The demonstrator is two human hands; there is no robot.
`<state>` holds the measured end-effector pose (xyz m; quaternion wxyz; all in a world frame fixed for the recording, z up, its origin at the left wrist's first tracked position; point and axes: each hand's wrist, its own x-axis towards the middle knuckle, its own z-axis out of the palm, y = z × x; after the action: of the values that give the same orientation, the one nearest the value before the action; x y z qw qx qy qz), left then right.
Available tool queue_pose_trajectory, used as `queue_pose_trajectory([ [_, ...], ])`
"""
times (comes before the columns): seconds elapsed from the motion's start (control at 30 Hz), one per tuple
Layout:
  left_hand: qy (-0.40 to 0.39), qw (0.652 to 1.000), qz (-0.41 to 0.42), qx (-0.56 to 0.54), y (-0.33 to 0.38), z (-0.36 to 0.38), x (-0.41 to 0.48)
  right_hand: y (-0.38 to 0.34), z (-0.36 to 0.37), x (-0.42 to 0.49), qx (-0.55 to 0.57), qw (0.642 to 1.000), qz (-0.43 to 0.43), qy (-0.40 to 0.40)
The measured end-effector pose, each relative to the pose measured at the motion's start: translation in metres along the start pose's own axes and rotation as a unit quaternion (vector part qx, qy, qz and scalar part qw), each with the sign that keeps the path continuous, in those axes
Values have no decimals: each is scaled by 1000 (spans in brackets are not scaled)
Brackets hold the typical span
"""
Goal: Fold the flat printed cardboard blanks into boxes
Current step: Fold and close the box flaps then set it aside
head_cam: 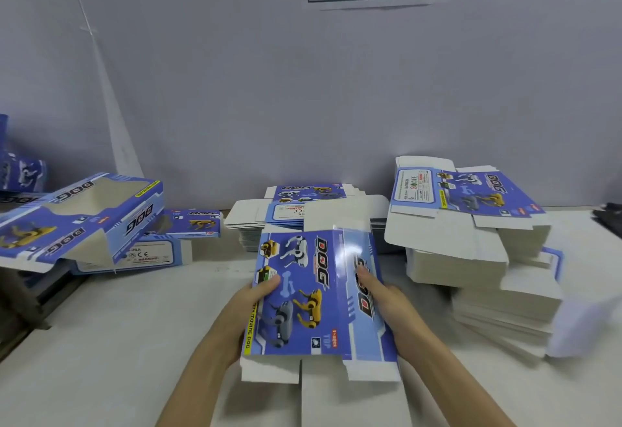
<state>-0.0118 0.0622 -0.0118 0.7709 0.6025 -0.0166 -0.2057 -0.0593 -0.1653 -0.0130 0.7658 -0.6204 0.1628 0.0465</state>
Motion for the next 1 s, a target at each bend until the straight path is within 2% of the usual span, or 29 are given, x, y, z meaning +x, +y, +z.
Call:
queue_pose_trajectory([
  [0.07, -89, 991, -25, -93, 10, -3, -11, -4, 5, -5, 1, 999, -3, -37],
  [0.17, -179, 976, -18, -124, 16, 6, -25, -8, 15, -12, 20, 996, -59, -66],
  [0.27, -147, 981, 1, -129, 22, 24, -26, -18, 17, -19, 10, 991, -122, -55],
  [0.37, -89, 994, 57, -37, 43, 35, -21, -46, 15, -30, 31, 981, -139, -130],
  [0.47, -103, 985, 134, 37, 76, 45, -19, -85, 15, -31, 6, 969, -177, -173],
  [0.53, -108, 977, 175, 58, 93, 51, -20, -102, 13, -31, 32, 965, -189, -179],
  [0.63, -137, 973, 183, 37, 98, 60, -19, -106, 8, -36, 58, 952, -227, -195],
  [0.73, -150, 971, 187, -21, 89, 63, -17, -105, 7, -40, 13, 952, -243, -186],
  [0.8, -160, 969, 188, -25, 83, 64, -17, -108, 5, -36, 9, 956, -226, -185],
  [0.93, -149, 973, 171, 36, 75, 59, -15, -119, 12, -25, 32, 978, -137, -153],
  [1.0, -108, 974, 191, 51, 70, 56, -15, -126, 12, -21, 76, 981, -120, -135],
])
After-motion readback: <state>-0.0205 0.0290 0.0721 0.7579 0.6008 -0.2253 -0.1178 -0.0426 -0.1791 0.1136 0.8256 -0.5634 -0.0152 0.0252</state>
